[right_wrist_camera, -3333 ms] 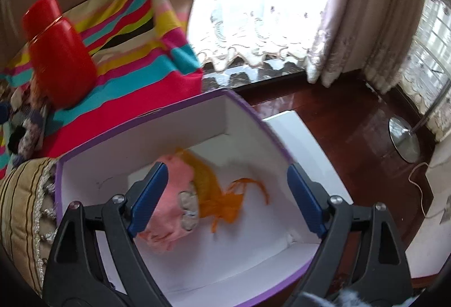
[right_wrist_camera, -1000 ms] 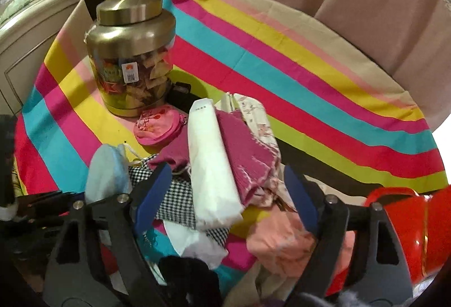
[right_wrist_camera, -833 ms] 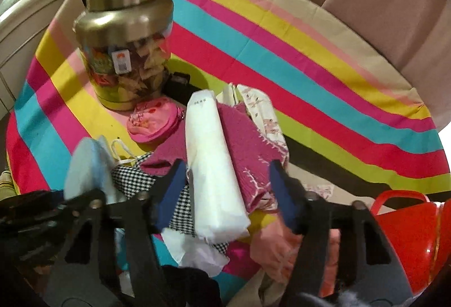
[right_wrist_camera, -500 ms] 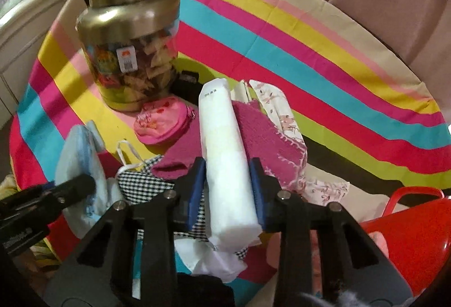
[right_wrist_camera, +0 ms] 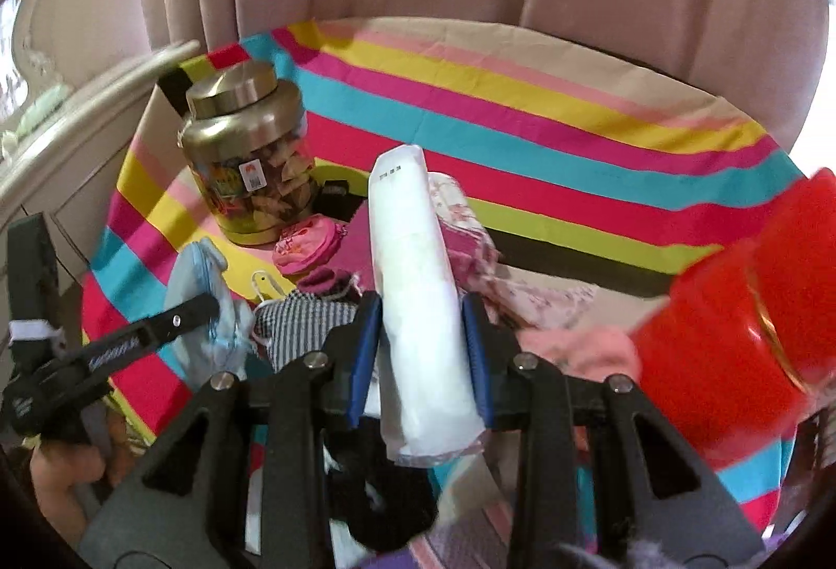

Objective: Organize soft objects
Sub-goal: 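Carry the white cloth and blue sock into the box and release both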

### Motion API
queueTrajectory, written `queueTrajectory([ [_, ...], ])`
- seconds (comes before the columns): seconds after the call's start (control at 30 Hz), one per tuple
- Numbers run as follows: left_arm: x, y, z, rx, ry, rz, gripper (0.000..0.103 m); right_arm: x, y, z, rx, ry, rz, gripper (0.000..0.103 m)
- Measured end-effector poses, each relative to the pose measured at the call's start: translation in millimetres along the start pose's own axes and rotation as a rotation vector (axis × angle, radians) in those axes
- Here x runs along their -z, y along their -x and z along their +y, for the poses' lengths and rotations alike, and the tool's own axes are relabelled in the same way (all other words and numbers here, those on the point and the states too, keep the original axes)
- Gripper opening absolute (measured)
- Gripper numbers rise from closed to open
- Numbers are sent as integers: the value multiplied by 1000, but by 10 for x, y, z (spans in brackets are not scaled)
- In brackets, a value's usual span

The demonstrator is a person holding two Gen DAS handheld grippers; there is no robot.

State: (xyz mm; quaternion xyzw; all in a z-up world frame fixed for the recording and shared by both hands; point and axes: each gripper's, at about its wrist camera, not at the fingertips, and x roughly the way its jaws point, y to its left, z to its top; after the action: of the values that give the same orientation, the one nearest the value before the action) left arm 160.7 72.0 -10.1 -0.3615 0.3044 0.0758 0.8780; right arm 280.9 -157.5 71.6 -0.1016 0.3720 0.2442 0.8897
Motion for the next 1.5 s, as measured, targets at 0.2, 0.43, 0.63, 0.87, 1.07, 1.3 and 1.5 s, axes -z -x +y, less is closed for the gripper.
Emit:
queueTrajectory([
  [0.2, 33, 139, -241, 27, -109, -57, 27, 301, 480, -334, 42, -79, -19, 36],
  [0.43, 119, 277, -513, 84, -195, -61, 27, 867, 1052, -931, 153, -172, -2, 36],
  [0.63, 329, 439, -911, 175, -271, -5, 27, 1405, 1482, -1472, 261, -265, 39, 36],
  [0.87, 743, 582, -1509, 290, -369, 109, 27, 1963, 1850, -1924, 340, -342, 81, 36],
  [1.07, 1344, 572, -2067, 384, -470, 289, 27, 2352, 1925, -2235, 441, -366, 147, 36],
  [1.3, 2031, 490, -2614, 420, -638, 445, 27, 2662, 1946, -2552, 530, -392, 207, 36],
  [1.5, 2447, 371, -2915, 413, -750, 537, 27, 2839, 1948, -2773, 583, -391, 243, 36],
])
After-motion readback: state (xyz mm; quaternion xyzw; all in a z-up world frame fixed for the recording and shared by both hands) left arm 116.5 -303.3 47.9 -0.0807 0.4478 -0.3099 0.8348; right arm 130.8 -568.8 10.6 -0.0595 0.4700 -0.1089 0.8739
